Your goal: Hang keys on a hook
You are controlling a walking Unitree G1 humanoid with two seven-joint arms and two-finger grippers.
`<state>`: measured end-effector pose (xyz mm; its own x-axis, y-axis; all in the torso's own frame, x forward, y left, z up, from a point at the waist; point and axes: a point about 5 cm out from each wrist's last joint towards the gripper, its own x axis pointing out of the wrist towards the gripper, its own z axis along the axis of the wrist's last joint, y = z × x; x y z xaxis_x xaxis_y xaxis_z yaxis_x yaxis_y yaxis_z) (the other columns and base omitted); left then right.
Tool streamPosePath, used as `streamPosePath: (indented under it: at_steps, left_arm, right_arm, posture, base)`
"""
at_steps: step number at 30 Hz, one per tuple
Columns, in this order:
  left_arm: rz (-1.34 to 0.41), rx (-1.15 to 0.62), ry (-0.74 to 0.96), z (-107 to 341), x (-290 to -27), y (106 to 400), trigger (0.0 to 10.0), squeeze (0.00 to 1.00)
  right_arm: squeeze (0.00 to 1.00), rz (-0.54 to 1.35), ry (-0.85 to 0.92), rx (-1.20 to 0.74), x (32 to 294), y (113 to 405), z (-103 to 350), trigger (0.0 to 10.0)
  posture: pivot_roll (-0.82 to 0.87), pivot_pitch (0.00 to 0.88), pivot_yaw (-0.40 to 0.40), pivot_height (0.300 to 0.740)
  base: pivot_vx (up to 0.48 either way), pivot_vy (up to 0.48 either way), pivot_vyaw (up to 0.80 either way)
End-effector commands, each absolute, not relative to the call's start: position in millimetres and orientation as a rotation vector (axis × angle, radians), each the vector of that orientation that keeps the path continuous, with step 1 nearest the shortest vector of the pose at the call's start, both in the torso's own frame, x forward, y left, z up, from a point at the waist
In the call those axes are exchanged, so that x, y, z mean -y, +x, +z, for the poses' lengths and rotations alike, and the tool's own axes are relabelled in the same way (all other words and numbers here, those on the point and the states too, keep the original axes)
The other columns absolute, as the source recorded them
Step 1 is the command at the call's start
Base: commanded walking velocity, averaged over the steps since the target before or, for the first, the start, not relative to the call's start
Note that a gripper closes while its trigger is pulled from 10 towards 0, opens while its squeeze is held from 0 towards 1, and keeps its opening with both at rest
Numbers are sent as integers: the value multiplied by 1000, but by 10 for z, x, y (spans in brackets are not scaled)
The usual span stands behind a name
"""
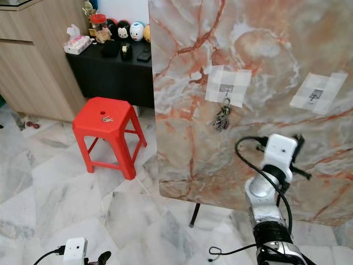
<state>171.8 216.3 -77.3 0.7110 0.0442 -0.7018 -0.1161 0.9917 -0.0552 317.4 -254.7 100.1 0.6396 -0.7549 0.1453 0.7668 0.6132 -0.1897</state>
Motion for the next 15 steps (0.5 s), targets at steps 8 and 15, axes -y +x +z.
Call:
streamPosePath:
  at_steps: [8, 15]
  left_arm:
    - [93, -789, -126, -805, -2150, 1657, 10000, 0]
    - [92, -782, -142, -802, -2131, 1669, 10000, 0]
  right_arm:
    - [0, -923, -382, 138, 2598, 3173, 1160, 10000]
    - [0, -899, -433, 179, 2531, 3208, 1217, 10000]
  posture:
    - [102, 50, -49, 740]
    - [104, 43, -50, 740]
  base:
    - [0, 0, 0]
    - [0, 0, 0]
